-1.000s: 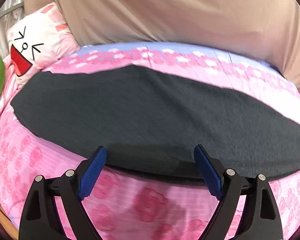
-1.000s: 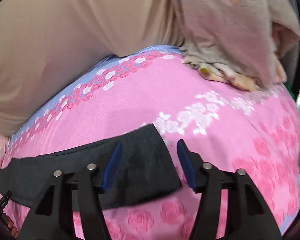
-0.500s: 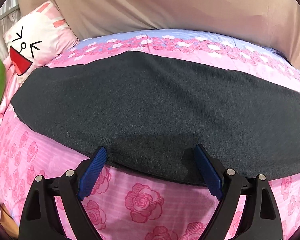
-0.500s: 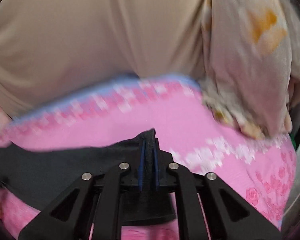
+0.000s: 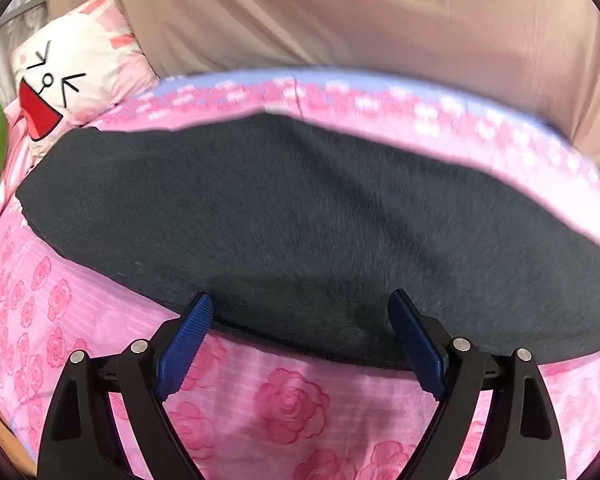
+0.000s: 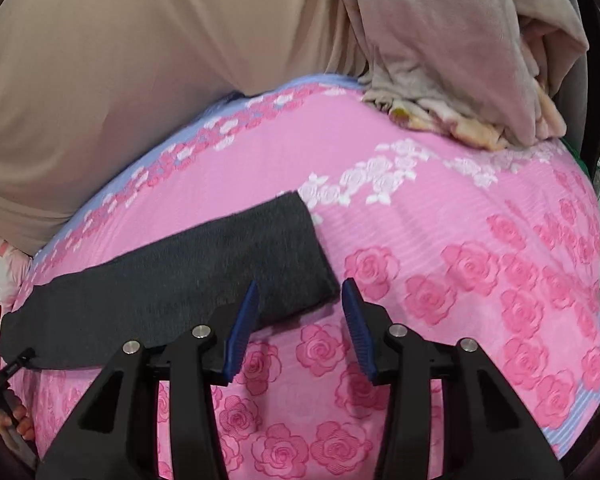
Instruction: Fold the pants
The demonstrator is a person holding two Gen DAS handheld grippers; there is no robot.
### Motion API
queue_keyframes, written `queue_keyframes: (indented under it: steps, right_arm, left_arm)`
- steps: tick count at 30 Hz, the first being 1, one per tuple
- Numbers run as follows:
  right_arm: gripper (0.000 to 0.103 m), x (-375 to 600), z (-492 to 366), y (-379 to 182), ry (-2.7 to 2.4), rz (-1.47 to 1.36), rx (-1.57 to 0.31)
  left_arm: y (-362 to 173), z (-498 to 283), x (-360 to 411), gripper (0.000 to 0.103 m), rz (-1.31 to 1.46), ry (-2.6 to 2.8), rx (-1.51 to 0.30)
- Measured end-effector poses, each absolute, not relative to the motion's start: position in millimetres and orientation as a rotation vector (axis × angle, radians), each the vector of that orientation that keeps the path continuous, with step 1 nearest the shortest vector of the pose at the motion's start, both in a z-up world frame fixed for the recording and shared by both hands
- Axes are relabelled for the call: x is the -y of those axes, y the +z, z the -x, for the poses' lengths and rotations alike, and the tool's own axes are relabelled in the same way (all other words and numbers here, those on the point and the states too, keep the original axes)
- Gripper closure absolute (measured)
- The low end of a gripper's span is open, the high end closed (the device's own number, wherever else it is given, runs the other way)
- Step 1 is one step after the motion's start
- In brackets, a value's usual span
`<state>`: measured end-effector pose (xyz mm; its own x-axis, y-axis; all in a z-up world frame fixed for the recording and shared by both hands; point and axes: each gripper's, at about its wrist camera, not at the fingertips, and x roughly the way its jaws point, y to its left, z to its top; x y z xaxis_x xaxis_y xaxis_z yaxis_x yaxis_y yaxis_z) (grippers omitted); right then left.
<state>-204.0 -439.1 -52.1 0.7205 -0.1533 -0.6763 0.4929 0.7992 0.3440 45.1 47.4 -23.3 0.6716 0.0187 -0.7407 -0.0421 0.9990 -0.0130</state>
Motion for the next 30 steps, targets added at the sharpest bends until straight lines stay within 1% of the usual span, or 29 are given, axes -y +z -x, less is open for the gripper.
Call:
queue_keyframes:
  steps: [2,4,7,10,12,13,16,17,18,19,20,22,24,26,28,29,30]
  right_arm:
    - [0.06,432,203,-52,-0.414,-0.525,-0.685]
    - [0.06,425,204,-48,-0.41,-0.523,-0.662]
    - [0.06,409,202,-48,-0.364,-0.559,-0.632]
    - [0.058,386,194,-49,-0.387,-0.505,-0.645]
    - [0.053,373,190,-47,-0.395,-0.467,-0.649]
    - [0.05,369,189,-47,-0.383,-0.475,-0.645]
    - [0.05,360,183,-49,-0.382,-0.473,-0.658]
    - [0.05,359,182,-49,-0.386,-0.467,-0.659]
    - [0.049,358,181,-49,-0.393,-0.466,-0.66]
    - [0.048,358,181,-50,-0.397,-0.467,-0.663]
    - [0.048,359,181,-50,-0.408,-0.473,-0.665]
    - [0.048,363,185,-50,-0.417,-0.496,-0.649]
    - [0.048,369,191,-51,-0.413,-0.535,-0.622]
    - [0.048,376,194,-55,-0.413,-0.584,-0.616]
    - [0.048,381,193,-57,-0.414,-0.615,-0.623]
    - [0.048,382,195,-57,-0.417,-0.626,-0.622]
    - [0.048,382,196,-56,-0.416,-0.629,-0.618]
  left_arm:
    - [-2,-38,-76,0.016,0.086,0.091,-0.765]
    - [16,-39,-112,0.016,0.129,0.16,-0.741]
    - [36,-52,-202,0.016,0.247,0.31,-0.75]
    - [36,-67,-287,0.016,0.376,0.456,-0.787]
    - [31,-76,-328,0.016,0.476,0.479,-0.807]
    - [27,-80,-345,0.018,0.529,0.49,-0.818]
    - [15,-94,-374,0.02,0.585,0.494,-0.842]
    - [11,-101,-376,0.026,0.576,0.486,-0.851]
    - [7,-108,-374,0.058,0.547,0.475,-0.865]
    - [1,-115,-368,0.095,0.486,0.478,-0.913]
    - [-1,-119,-368,0.096,0.476,0.483,-0.928]
    - [-1,-108,-378,0.096,0.502,0.506,-0.887]
    - [-6,-104,-386,0.095,0.529,0.512,-0.889]
    - [-13,-104,-377,0.093,0.465,0.53,-0.915]
    - [-5,-102,-360,0.087,0.37,0.556,-0.909]
    - [4,-98,-352,0.082,0.348,0.555,-0.903]
    - [13,-93,-346,0.074,0.346,0.551,-0.891]
